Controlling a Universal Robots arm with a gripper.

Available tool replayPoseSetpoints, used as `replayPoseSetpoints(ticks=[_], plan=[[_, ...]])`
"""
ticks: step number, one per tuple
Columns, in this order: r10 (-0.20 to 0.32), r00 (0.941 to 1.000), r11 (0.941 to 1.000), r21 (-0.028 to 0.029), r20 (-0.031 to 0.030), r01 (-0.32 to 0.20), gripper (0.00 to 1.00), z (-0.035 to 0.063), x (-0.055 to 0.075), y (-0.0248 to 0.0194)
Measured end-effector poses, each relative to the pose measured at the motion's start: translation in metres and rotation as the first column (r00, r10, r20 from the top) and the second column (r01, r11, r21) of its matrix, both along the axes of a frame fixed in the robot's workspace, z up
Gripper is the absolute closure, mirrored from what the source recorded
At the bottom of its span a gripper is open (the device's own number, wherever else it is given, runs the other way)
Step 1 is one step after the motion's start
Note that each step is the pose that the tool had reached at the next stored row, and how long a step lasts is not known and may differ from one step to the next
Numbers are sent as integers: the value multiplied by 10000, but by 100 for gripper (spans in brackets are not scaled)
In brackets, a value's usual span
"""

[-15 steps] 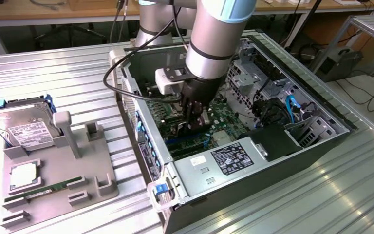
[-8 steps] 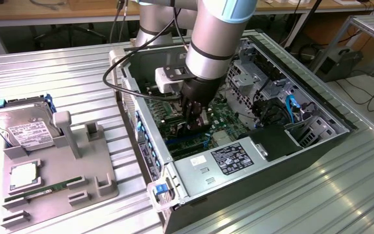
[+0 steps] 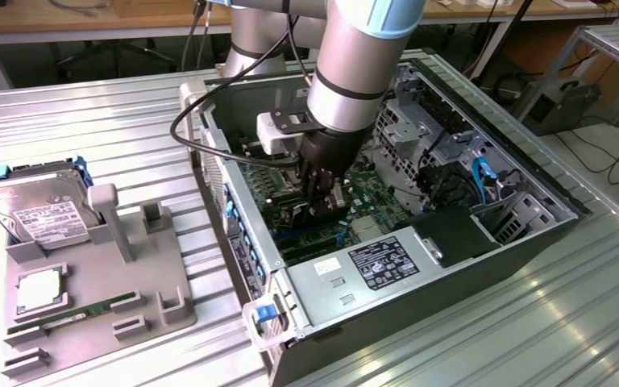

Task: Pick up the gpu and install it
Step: 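Insert the gpu into the slot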

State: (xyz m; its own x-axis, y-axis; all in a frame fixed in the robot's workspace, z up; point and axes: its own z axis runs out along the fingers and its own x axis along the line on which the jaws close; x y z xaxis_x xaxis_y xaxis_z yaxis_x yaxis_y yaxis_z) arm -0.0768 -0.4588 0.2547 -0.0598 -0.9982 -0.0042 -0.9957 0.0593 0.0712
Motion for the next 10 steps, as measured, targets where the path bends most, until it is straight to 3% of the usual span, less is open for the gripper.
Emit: replayPoseSetpoints(ticks=[2, 4, 5, 6, 8, 10], plan=[[0, 10000, 10000, 14, 0, 0, 74, -1, 0, 1], [-2, 10000, 10000, 70, 13, 2, 73, -14, 0, 4], [-2, 10000, 10000, 62, 6, 2, 73, -8, 0, 4], [0, 10000, 10000, 59, 1, 0, 66, -1, 0, 3], [0, 10000, 10000, 82, -1, 0, 66, 11, 0, 5], [0, 10000, 9999, 141, 2, 0, 66, 19, 0, 7]])
